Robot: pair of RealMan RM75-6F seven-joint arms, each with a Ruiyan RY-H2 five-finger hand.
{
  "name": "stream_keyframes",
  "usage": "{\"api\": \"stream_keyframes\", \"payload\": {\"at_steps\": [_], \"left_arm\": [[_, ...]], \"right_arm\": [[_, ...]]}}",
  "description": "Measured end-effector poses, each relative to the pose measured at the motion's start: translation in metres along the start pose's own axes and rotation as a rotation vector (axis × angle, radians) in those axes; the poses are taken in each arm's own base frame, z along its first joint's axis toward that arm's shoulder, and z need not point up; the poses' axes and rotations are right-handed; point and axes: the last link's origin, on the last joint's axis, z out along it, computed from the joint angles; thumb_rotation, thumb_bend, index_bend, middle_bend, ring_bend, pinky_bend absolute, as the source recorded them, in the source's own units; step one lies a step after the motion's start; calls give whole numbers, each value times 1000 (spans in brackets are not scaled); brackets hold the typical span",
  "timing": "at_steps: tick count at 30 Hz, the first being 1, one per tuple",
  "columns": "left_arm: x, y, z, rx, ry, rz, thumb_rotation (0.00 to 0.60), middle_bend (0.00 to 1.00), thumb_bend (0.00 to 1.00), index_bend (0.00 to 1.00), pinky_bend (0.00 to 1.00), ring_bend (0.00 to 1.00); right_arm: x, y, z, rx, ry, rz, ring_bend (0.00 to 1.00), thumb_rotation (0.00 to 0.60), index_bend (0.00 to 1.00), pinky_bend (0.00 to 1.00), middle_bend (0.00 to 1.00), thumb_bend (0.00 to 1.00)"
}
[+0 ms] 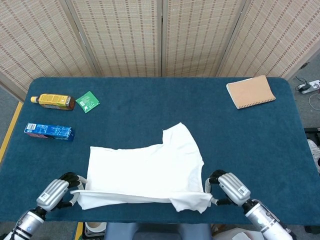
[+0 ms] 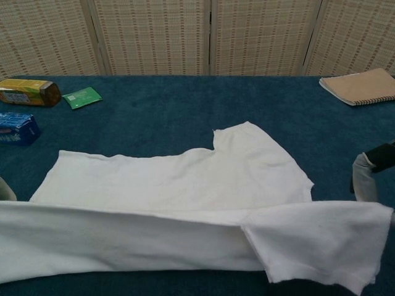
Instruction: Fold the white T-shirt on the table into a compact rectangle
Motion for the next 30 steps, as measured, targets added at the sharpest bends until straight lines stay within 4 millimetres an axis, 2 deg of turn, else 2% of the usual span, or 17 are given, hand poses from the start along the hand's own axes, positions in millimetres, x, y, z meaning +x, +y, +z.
{"api": "stream_keyframes", "payload": {"at_steps": [11, 20, 30], "left_arm": [[14, -4, 53, -1, -47, 95, 600, 318, 580, 728, 121, 288], [26, -2, 95, 3, -55, 177, 600, 318, 580, 721, 120, 287], [36, 6, 128, 12, -79, 234, 600, 317, 580, 721, 121, 283]], "right_arm": [[0, 6, 31, -69, 95, -32, 365, 600, 877, 255, 576, 573], [-1, 6, 47, -87, 139, -49, 365, 600, 877, 252, 576, 581], [8, 1, 67, -103, 153, -110, 365, 600, 877, 212, 570, 604]]}}
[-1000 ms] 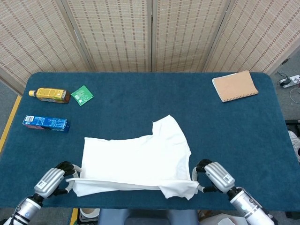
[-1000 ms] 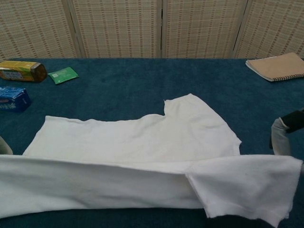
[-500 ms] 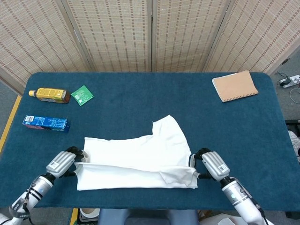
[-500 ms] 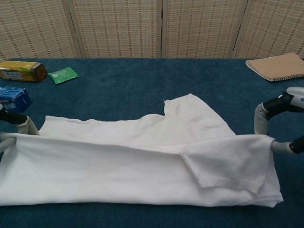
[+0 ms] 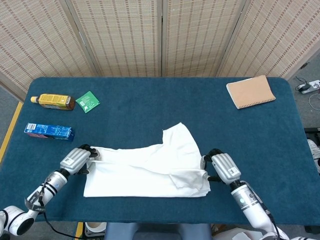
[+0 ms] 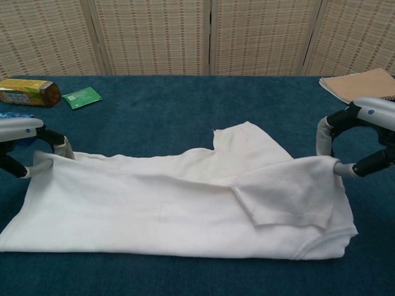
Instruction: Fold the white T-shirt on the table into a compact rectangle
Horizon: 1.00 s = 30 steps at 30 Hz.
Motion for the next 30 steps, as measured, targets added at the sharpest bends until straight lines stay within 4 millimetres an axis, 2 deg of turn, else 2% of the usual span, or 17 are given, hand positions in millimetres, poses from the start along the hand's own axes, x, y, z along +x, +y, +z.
{"api": "stream_keyframes", "payload": {"at_steps": [11, 21, 30], "left_arm": [[4, 1, 13, 34, -28, 5, 600, 297, 580, 718, 85, 180], [3, -4, 25, 78, -40, -8, 600, 291, 580, 717, 84, 176], [5, -5, 33, 101, -29, -16, 600, 290, 580, 701, 84, 176]], "right_arm": [[2, -11, 15, -10, 35, 8, 365, 600, 877, 174, 569, 615], [8, -19, 15, 9, 56, 13, 365, 600, 877, 171, 569, 616], [12, -15, 21, -9, 81, 11, 365, 600, 877, 161, 568, 616]]}}
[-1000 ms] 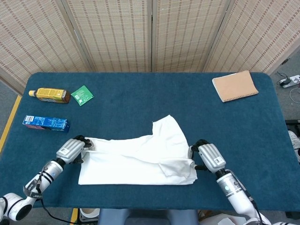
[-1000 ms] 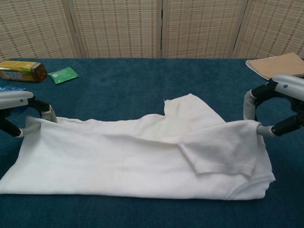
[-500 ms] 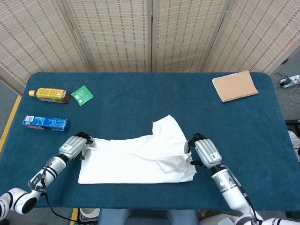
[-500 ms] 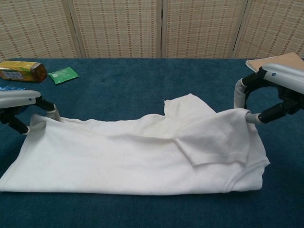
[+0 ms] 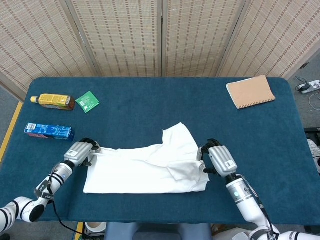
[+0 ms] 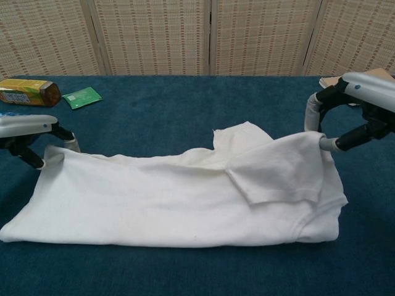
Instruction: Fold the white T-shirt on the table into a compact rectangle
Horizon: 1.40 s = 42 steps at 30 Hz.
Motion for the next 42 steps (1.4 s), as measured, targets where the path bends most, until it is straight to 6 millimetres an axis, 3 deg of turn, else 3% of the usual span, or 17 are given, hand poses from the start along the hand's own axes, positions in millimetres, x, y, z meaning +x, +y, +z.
{"api": "stream_keyframes", "payload": {"at_steps": [12, 18, 21, 26, 29, 33, 42], "left_arm": [[0, -9, 0, 45, 35, -16, 600, 290, 580, 696, 84, 176], [-5, -10, 3, 52, 38, -25, 600, 280, 580, 632, 83, 171], [-6, -10, 5, 53, 41, -22, 600, 249, 574, 542, 82, 151], [-6, -12, 6, 65, 49, -23, 600, 83, 560, 175, 59, 23], [-5, -12, 7, 72, 63, -23, 600, 8, 534, 57, 35, 0], [-3, -14, 6, 85, 90, -30, 600, 0, 507, 1, 21, 0], [10, -21, -3, 124, 167, -83, 600, 0, 493, 0, 12, 0]], "right_arm": [[-2, 1, 4, 0, 1, 10, 365, 600, 877, 161, 567, 616], [-3, 2, 6, 1, 9, 6, 365, 600, 877, 161, 567, 616], [-4, 3, 6, -3, 11, 4, 365, 600, 877, 161, 567, 615], [-5, 3, 9, -5, 17, -4, 364, 600, 877, 160, 567, 616], [-6, 3, 13, -10, 24, -11, 365, 600, 877, 160, 566, 616], [-7, 4, 18, -19, 29, -23, 364, 600, 876, 159, 564, 617], [-11, 13, 31, -59, 38, -56, 365, 600, 877, 156, 562, 620]]}}
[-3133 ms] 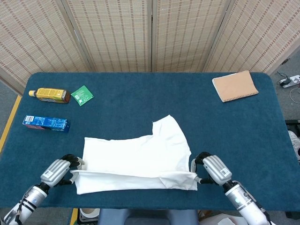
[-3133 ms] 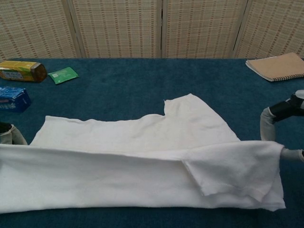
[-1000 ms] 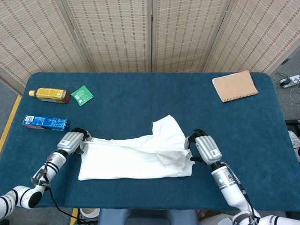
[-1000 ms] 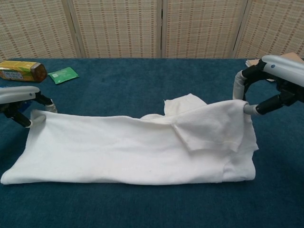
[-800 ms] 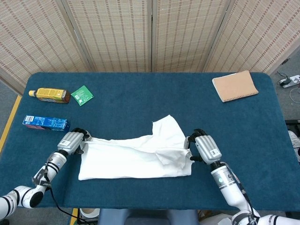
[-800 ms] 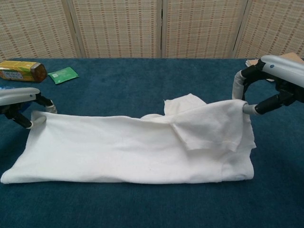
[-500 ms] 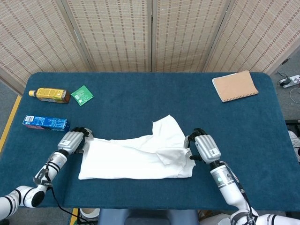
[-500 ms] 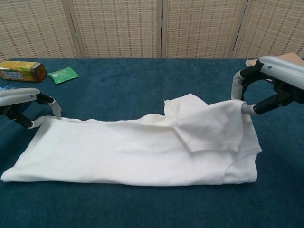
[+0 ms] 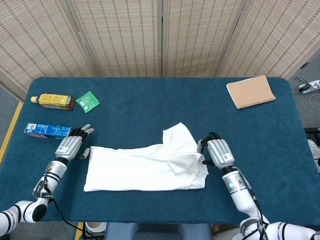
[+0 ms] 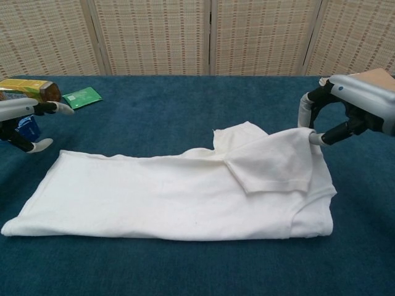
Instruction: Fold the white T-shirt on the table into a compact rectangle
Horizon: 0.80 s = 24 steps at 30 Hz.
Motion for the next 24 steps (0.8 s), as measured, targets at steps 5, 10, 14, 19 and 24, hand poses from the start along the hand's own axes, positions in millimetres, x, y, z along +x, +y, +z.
{"api": "stream_keyframes", "payload": {"at_steps": [5, 10, 14, 19, 24], "left_arm": [[9, -4, -3, 26, 75, -48, 600, 0, 493, 0, 12, 0], [16, -8, -10, 47, 150, -90, 600, 0, 493, 0, 12, 0], [20, -10, -18, 56, 171, -109, 600, 0, 493, 0, 12, 0], [26, -14, -28, 66, 185, -116, 600, 0, 493, 0, 12, 0], [30, -15, -33, 69, 195, -121, 600, 0, 491, 0, 12, 0]], "right_arm": [[-4, 7, 10, -29, 14, -7, 365, 600, 876, 156, 562, 621], [-9, 12, 20, -45, 22, -20, 365, 600, 877, 156, 562, 620], [-16, 15, 27, -54, 21, -30, 365, 600, 876, 156, 562, 621], [-24, 17, 35, -57, 13, -47, 365, 600, 876, 156, 561, 620], [-30, 18, 42, -60, 15, -58, 364, 600, 876, 156, 559, 621]]}}
